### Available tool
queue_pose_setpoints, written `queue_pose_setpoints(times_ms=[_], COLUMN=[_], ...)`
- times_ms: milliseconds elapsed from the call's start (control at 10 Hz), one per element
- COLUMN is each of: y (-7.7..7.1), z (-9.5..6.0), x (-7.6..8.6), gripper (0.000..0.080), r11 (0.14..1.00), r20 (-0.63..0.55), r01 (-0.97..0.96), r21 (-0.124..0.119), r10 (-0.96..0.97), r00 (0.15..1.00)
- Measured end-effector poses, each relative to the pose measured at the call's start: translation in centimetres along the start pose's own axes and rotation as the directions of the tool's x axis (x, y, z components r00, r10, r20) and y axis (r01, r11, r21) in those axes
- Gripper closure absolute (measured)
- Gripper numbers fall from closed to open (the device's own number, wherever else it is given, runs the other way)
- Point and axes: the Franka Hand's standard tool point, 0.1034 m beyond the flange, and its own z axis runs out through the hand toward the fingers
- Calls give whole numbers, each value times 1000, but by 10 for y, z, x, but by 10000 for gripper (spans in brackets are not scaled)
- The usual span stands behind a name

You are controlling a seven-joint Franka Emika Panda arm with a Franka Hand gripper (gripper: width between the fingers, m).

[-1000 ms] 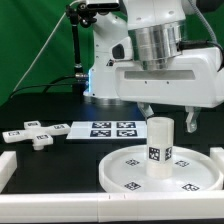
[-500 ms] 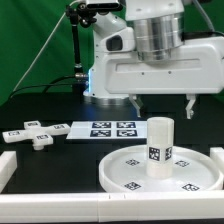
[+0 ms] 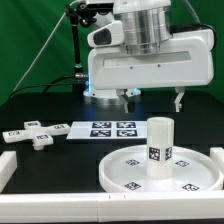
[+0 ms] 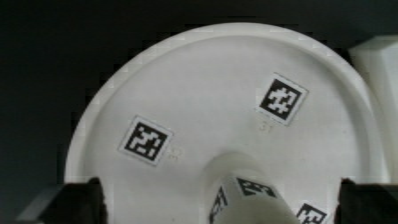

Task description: Assemble round table

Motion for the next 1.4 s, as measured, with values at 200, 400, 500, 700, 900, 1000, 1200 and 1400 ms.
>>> queue_pose_setpoints(times_ms=[200,400,500,700,900,1000,1200,1400], y=[26,31,30,31,53,65,73,73], z=[-11,-11,-11,-11,-7,-3,-3,-3], x=[14,15,15,15,20,13,14,13], gripper=[150,150,150,150,150,150,150,150], r11=[985,975,975,943,746,689,562,553], r20=[-13,-11,-11,-9,-35,-5,13,13], r01=[170,220,221,331,662,723,826,832], r21=[-10,-11,-11,-13,-66,-53,-46,-45], r10=[-171,-220,-221,-331,-665,-724,-826,-833], r00=[985,975,975,943,746,690,563,554])
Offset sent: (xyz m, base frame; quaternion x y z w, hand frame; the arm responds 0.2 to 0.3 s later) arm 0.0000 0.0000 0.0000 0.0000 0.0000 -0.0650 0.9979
